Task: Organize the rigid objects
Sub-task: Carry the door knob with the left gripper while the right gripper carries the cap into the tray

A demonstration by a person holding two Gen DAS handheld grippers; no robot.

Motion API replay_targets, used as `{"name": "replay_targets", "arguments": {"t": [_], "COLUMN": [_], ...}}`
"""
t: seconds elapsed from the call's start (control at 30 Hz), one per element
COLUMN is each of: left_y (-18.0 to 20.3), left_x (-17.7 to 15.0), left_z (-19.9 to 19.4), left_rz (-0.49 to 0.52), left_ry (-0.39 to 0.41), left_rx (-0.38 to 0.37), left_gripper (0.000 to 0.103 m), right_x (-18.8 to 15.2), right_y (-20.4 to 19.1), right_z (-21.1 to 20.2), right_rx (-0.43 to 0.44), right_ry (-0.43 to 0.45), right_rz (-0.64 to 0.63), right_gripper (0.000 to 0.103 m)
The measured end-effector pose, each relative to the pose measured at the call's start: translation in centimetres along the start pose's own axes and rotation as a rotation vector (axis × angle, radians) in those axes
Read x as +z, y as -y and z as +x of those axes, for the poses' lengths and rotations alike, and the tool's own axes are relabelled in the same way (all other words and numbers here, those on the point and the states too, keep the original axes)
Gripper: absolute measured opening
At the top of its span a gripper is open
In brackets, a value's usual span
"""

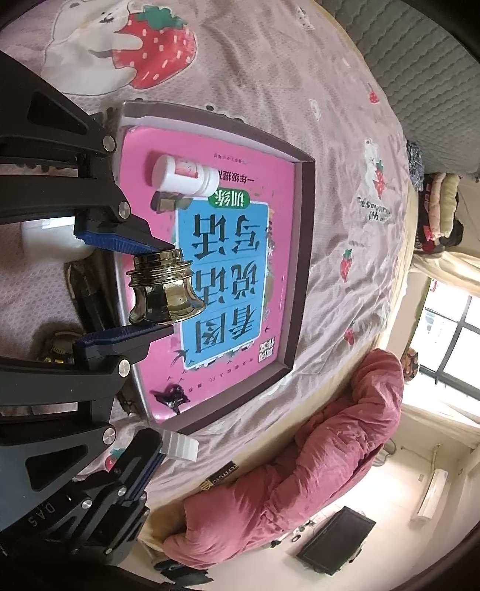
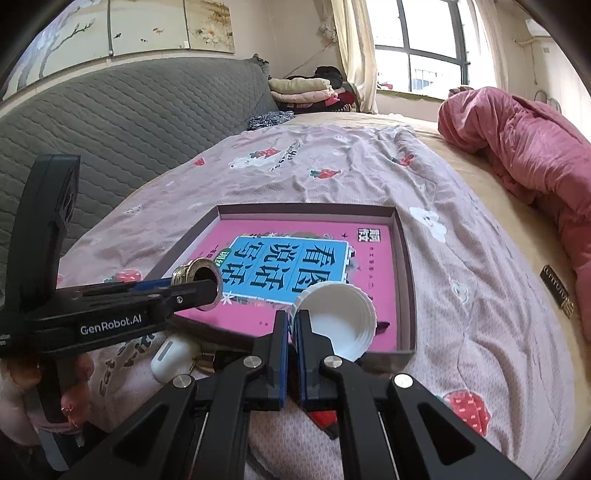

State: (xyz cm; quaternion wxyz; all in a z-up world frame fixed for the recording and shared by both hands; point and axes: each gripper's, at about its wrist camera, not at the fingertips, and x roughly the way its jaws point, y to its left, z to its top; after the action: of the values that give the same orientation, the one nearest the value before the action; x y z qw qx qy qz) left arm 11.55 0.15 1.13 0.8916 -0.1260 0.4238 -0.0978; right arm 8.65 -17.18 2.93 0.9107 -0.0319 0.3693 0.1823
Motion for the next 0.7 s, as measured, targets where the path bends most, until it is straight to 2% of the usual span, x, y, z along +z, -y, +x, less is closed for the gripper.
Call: {"name": "replay_targets", "arguments": {"t": [0.5,0.7], "left_y": [-2.1,-1.9], "left_x": [0.5,0.1], "left_z": [1.6,2.1], "left_rz": [-0.023,-0.001], "left_ry": [-0.002,-0.008], "left_rx": [-0.028,-0.043], "left_gripper": [0.036,0.036], "right_x": [1.4,1.6], "right_y": [-1.8,-2.5], "right_z": [2.4,3.9], "right_rx": [-0.026,-0.031], "right_ry": [-0.057,-0.083], "right_rz": [-0.042,-0.057], "right_gripper": [0.005,0.005]}}
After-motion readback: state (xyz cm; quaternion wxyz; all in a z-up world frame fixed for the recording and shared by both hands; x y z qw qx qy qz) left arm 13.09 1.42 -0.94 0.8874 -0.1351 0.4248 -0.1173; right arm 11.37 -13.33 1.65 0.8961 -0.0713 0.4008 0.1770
